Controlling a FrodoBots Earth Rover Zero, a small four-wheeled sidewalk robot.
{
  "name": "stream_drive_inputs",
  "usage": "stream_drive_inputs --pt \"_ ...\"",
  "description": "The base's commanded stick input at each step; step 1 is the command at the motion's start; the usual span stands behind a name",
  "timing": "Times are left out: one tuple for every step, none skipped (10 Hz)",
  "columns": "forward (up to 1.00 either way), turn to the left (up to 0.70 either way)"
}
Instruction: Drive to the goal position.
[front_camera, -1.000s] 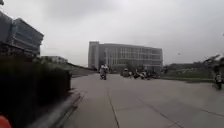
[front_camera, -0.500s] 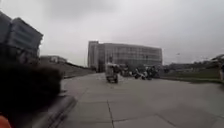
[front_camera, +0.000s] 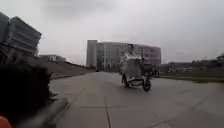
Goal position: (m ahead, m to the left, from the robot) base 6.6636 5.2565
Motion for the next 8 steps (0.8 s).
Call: stream_drive_inputs --pt "0.15 0.00" --pt "0.23 0.00" --pt "0.31 0.00" --pt "0.39 0.00" --pt "0.47 0.00" --pt "0.55 0.00" --pt "0.63 0.00" --pt "0.70 0.00"
